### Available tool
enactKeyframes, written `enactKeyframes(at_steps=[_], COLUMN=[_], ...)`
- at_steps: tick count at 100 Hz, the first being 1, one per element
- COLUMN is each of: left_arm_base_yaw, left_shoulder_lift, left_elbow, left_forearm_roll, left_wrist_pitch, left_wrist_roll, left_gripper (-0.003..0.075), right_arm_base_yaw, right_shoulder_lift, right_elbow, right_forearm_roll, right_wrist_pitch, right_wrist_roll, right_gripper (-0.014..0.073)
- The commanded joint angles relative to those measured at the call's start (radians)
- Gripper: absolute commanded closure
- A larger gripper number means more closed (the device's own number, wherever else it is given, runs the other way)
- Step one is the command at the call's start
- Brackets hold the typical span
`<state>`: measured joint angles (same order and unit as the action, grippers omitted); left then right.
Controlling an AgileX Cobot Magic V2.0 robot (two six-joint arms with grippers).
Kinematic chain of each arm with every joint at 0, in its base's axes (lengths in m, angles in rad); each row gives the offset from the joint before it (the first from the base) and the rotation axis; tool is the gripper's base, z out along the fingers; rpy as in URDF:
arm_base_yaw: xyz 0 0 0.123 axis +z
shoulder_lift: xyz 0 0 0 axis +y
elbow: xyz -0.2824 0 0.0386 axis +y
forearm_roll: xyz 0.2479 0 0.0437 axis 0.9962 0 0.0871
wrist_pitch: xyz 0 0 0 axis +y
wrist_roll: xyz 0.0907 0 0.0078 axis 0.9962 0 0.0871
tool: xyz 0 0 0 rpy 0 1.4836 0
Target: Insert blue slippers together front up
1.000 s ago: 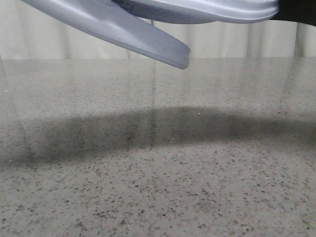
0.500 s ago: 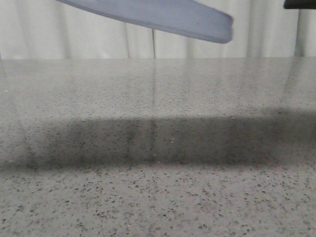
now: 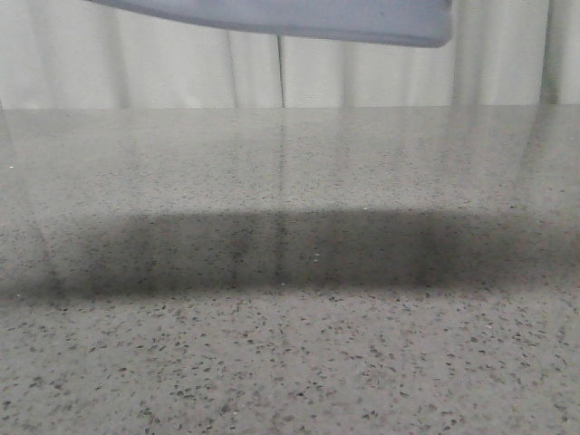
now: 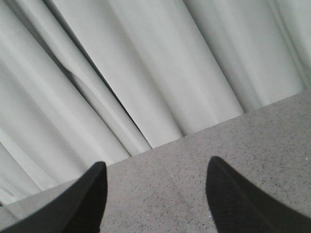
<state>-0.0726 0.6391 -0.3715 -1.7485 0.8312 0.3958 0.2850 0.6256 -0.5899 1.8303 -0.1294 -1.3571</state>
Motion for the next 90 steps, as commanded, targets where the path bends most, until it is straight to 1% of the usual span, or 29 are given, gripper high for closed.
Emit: enactKeyframes(at_steps=[1, 35, 66, 90], left_arm_base_yaw=[-0.007, -0.007, -0.007, -0.007], left_shoulder_lift=[0.049, 0.283, 0.478, 0.548], left_elbow=[-0.033, -0.045, -0.087, -0.087], left_forearm_roll=[-0.088, -0.112, -0.112, -0.112], left_wrist_pitch=[0.029, 0.046, 0.086, 0.086], left_wrist_roll=[0.033, 0.231, 0.340, 0.391], left_gripper=[0.0704, 0.0704, 0.0704, 0.0704], right_arm_base_yaw=[-0.002, -0.002, -0.002, -0.002], right_shoulder_lift=[-0.019, -0.019, -0.019, -0.019], right_elbow=[-0.033, -0.033, -0.033, -0.033], right_forearm_roll=[-0.021, -0.021, -0.021, -0.021], right_wrist_pitch=[0.002, 0.014, 0.035, 0.040], right_wrist_roll=[-0.024, -0.024, -0.024, -0.024], right_gripper=[0.0213, 0.0213, 0.0213, 0.0213])
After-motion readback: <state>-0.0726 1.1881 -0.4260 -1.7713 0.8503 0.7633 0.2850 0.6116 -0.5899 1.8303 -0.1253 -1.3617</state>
